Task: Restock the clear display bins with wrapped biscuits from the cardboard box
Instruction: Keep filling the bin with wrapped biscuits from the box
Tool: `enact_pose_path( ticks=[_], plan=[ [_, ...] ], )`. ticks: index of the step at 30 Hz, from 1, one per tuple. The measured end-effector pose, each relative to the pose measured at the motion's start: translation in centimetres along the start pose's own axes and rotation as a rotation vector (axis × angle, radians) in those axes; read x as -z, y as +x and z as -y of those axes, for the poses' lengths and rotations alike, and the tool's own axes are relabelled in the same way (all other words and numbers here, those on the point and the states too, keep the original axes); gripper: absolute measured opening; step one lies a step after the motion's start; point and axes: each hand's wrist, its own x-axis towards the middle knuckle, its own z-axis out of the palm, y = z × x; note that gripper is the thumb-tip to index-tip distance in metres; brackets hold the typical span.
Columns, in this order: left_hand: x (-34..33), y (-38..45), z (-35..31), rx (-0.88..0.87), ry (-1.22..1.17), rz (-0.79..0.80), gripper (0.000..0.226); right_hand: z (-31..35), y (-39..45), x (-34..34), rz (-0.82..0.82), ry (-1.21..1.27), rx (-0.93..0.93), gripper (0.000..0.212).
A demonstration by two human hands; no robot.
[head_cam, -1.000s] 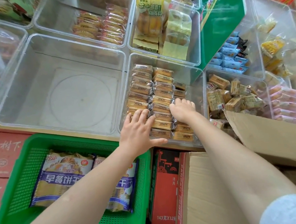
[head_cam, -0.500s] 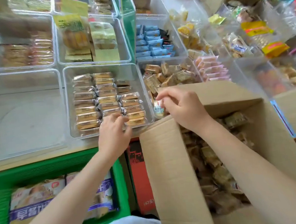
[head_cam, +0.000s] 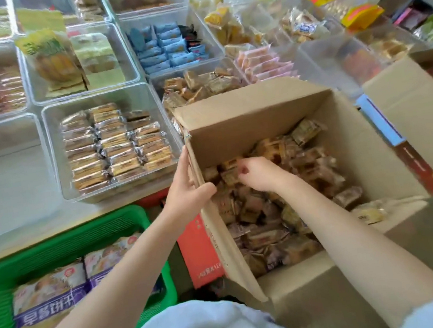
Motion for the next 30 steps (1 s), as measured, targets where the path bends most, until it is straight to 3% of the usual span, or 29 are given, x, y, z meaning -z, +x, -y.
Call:
enact_pose_path(
  ticks=[6, 12, 14, 18, 22, 26, 30],
  plan=[
    [-0.5, -0.6, -0.7, -0.027, -0.016, 0.007, 0.1, 1.9, 3.2, -6.4, 0.359, -0.278, 0.014, 0.032],
    [-0.3, -0.3, -0.5, -0.04, -0.008, 0.026, 0.099, 2.2, 2.7, -5.6, 0.306, -0.144, 0.066, 0.041],
    [-0.5, -0.2, -0.6, -0.045, 0.009, 0.008, 0.102, 1.5, 2.5, -2.9, 0.224, 0.05, 0.035, 0.042],
    [-0.5, -0.4, -0.9, 0.019, 0.074, -0.027, 0.109, 0.6, -0.2, 3.8, 0.05, 0.464, 0.141, 0.048],
    [1.1, -1.7, -3.3, -0.131, 0.125, -0.128, 0.068, 2.9, -3.7, 8.4, 0.006, 0.627, 0.324, 0.033],
    [4.5, -1.8, -6.1, -0.152, -0.064, 0.078, 0.047, 8.0, -3.1, 8.5, 0.014, 0.656, 0.429, 0.028],
    [8.5, -0.2, -5.8, -0.169, -0.116, -0.081, 0.026, 13.1, 0.1, 7.0, 0.024, 0.67, 0.506, 0.031]
  ],
)
